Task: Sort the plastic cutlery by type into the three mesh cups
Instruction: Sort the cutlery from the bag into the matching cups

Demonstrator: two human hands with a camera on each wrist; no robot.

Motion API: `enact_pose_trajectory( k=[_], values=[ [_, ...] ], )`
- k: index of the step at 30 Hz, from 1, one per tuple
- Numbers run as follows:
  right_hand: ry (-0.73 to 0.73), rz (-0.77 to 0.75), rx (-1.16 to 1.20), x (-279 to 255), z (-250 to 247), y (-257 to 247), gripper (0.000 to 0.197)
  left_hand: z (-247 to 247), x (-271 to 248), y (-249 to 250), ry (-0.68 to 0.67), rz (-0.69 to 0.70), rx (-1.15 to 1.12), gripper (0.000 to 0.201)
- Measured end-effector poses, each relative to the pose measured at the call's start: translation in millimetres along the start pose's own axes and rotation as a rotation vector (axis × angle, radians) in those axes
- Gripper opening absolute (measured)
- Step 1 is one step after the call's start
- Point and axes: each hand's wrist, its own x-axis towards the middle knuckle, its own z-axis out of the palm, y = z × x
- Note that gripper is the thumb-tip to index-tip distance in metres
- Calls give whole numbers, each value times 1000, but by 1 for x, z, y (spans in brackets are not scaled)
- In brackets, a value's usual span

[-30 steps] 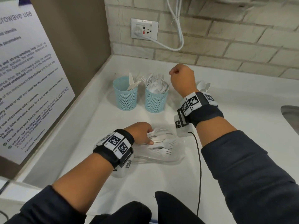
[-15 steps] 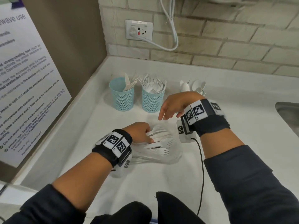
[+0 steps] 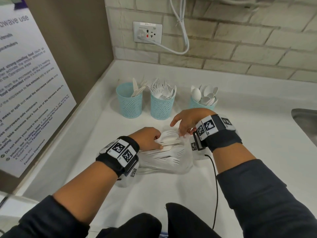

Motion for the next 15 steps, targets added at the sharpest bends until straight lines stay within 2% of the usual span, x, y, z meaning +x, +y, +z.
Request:
enact_pose_trajectory(
  k=[5, 15],
  values=[
    [32, 2, 23, 0, 1, 2, 52, 2, -1, 0, -81, -11, -6, 23],
    [48, 7, 27, 0, 2, 5, 50, 6, -1, 2, -92, 9, 63, 22]
  ],
)
